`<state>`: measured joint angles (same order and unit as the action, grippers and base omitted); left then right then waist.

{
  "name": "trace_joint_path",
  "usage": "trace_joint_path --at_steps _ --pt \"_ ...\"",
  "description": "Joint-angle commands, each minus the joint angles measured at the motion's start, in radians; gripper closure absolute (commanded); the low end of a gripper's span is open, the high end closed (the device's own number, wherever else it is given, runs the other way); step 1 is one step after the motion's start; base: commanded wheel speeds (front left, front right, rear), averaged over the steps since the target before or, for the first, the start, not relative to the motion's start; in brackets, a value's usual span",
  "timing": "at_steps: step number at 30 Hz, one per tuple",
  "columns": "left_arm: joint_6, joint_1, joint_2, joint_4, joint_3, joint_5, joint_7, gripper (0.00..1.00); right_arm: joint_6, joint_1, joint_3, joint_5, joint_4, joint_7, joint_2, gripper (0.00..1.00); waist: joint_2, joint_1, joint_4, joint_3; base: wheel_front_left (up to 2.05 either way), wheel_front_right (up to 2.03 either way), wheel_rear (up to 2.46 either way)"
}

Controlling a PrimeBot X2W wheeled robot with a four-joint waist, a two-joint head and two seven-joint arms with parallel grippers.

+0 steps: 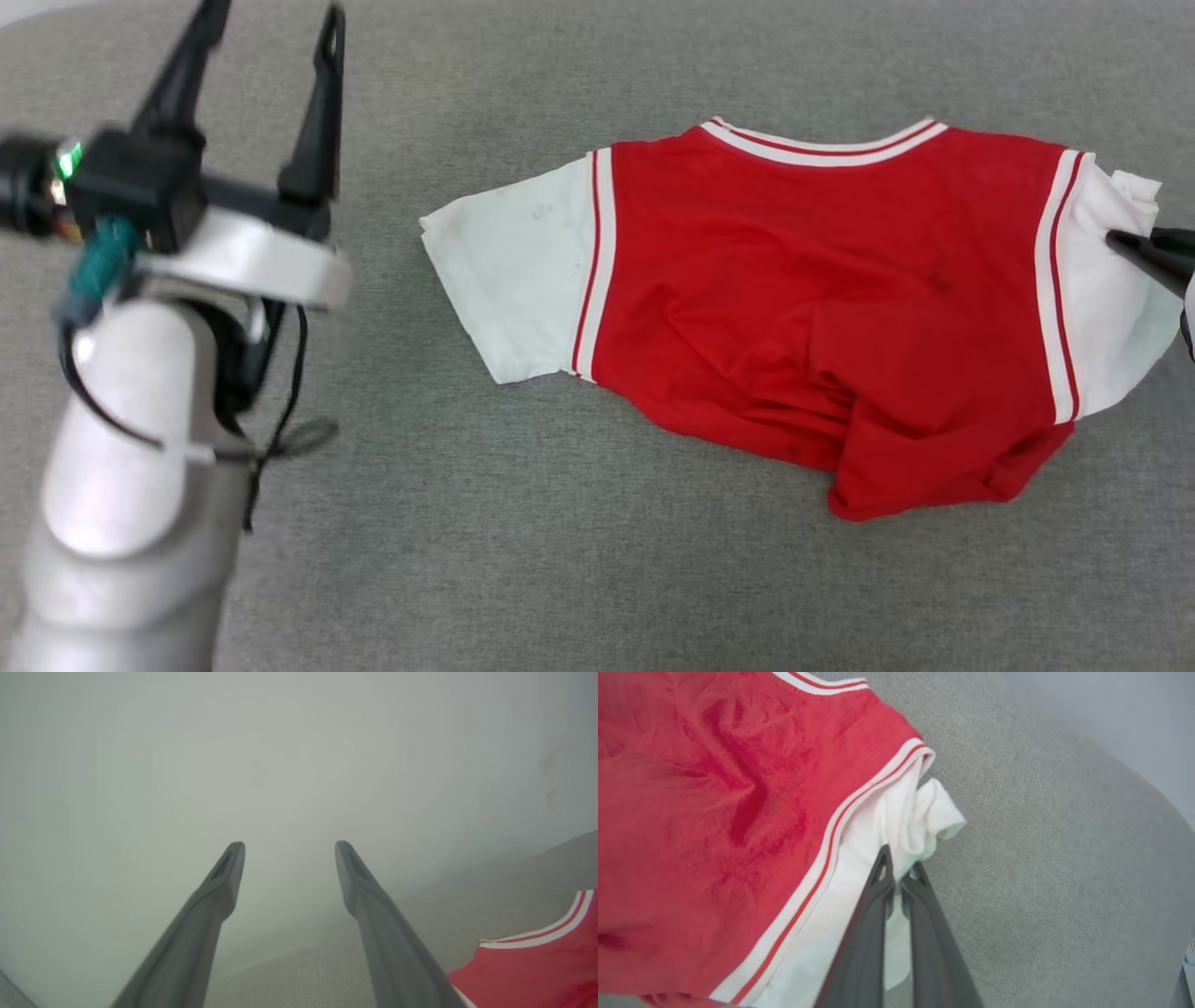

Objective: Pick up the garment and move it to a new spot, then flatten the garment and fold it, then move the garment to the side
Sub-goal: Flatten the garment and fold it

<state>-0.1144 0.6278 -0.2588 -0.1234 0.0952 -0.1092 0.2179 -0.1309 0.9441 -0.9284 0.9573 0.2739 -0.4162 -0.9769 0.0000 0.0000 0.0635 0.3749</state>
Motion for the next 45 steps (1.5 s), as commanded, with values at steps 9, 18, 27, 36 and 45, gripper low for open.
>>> trace_joint_path --at_steps 9,18,27,36,45 --pt "-0.014 0.241 -0.160 -0.112 0.182 -0.169 -0.346 0.00 0.000 -0.083 0.073 -0.053 -0.069 0.041 0.016 1.00 0.0000 0.0000 -0.050 0.041 0.00 0.00 0.00" --pt "-0.015 0.371 -0.260 -0.190 0.339 -0.476 -0.843 0.00 0.000 -0.112 0.147 -0.091 -0.106 0.020 0.030 1.00 0.0000 0.0000 -0.070 0.080 0.00 0.00 0.00" --pt "-0.015 0.419 -0.271 -0.271 0.444 -0.618 -1.190 0.00 0.000 -0.112 0.191 -0.121 -0.127 -0.005 0.060 1.00 0.0000 0.0000 -0.100 0.123 0.00 0.00 0.00" --pt "-0.015 0.377 -0.251 -0.339 0.606 -0.624 -1.322 0.14 0.000 -0.086 0.194 -0.148 -0.126 -0.011 0.100 1.00 0.0000 0.0000 -0.121 0.157 0.00 0.00 0.00" --pt "-0.015 0.416 -0.309 -0.306 0.652 -0.674 -1.223 1.00 0.000 -0.074 0.187 -0.165 -0.102 0.032 0.106 1.00 0.0000 0.0000 -0.102 0.095 0.00 0.00 0.00"
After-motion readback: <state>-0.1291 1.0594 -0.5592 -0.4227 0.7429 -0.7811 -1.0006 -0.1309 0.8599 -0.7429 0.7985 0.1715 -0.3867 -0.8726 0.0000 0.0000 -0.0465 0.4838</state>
